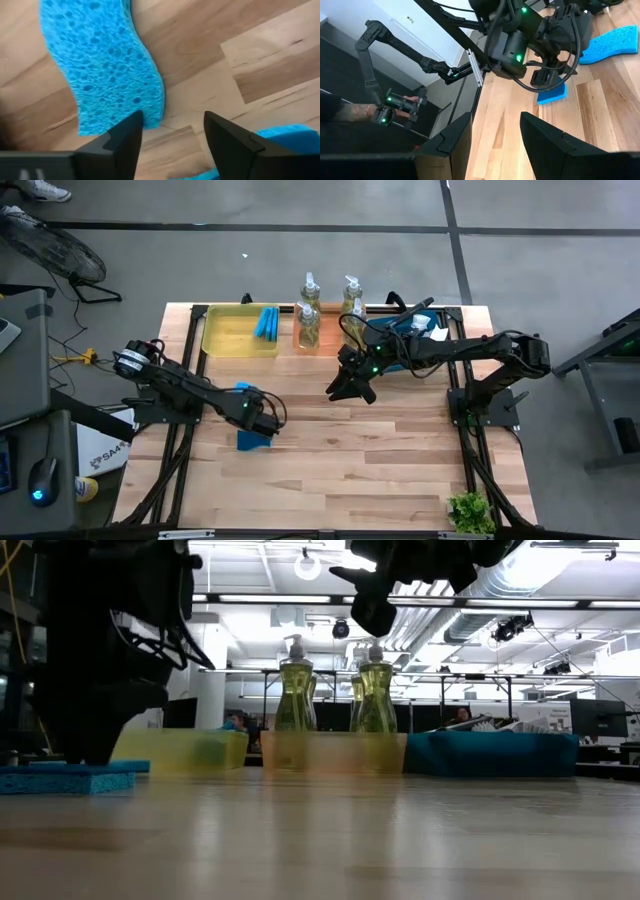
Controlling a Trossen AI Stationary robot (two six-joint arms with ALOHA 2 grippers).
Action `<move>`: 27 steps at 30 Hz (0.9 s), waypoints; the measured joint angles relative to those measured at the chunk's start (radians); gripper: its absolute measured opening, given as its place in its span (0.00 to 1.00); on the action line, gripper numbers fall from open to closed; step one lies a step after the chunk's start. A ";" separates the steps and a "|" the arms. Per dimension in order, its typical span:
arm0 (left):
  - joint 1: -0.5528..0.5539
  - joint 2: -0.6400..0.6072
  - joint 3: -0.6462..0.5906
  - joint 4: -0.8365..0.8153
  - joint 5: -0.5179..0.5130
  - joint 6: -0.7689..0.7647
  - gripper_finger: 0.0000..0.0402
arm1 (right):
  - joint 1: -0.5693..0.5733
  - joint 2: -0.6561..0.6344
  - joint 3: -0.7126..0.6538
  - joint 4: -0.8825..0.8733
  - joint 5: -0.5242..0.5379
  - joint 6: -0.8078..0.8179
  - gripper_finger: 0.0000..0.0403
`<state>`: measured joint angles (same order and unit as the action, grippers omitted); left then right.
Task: Pick & Place Kitchen Sink Supplies
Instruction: Put the blue sponge into the yellow bin
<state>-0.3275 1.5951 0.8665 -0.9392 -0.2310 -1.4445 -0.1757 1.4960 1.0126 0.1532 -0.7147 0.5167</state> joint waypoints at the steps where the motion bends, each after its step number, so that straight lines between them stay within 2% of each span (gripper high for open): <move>1: 0.000 0.000 -0.014 0.019 0.001 0.000 0.52 | 0.000 0.000 0.000 0.000 0.000 0.000 0.40; 5: 0.000 -0.005 -0.058 0.070 0.003 -0.015 0.56 | 0.000 0.000 0.000 -0.001 0.000 0.008 0.40; 10: -0.001 -0.005 -0.086 0.094 -0.007 -0.026 0.55 | 0.000 0.000 0.000 -0.004 0.001 0.025 0.40; 27: 0.000 -0.002 -0.095 0.116 -0.004 -0.027 0.19 | 0.000 0.000 0.000 -0.007 0.010 0.044 0.40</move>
<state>-0.3279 1.5936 0.7719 -0.8235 -0.2352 -1.4712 -0.1757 1.4960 1.0126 0.1459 -0.7046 0.5606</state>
